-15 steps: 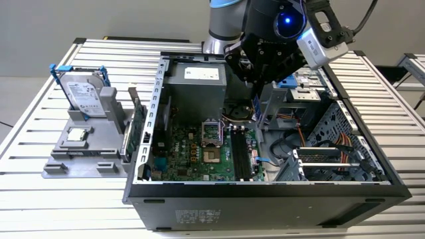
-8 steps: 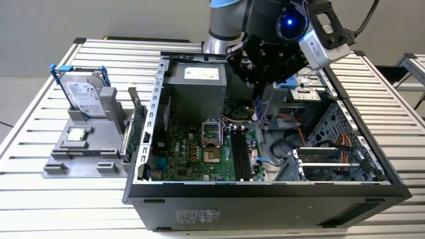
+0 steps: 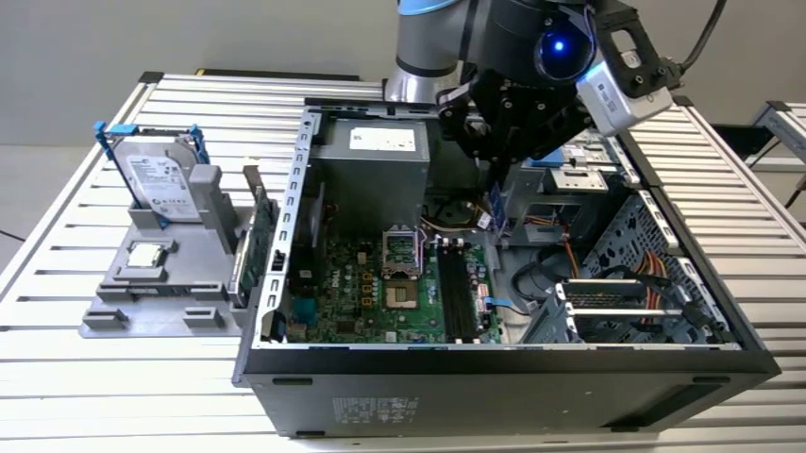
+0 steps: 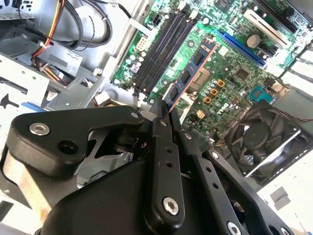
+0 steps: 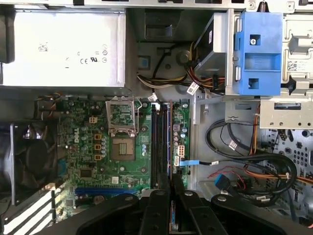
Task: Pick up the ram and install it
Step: 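Insert the ram into the slot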
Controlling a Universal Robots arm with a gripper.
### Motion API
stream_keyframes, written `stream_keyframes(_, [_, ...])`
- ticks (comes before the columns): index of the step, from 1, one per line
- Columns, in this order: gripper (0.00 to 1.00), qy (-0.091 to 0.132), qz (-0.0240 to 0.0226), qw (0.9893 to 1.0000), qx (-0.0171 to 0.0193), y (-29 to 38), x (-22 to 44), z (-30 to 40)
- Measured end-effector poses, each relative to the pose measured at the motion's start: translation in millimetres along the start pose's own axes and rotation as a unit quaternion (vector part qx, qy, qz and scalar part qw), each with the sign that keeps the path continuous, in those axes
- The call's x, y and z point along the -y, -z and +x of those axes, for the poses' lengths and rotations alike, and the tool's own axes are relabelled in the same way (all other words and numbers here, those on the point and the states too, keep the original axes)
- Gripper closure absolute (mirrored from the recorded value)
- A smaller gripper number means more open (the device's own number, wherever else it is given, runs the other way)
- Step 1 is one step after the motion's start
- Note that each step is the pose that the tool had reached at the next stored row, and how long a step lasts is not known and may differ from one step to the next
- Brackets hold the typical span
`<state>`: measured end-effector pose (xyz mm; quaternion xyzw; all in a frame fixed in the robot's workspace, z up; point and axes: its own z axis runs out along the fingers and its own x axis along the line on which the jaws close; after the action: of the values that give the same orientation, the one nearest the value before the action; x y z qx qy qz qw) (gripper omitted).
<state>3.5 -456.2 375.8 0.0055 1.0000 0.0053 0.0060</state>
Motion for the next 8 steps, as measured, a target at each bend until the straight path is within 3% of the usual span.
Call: stream_keyframes(8, [1.0, 0.0, 0.0, 1.0, 0.0, -4.9, -0.1, -4.3])
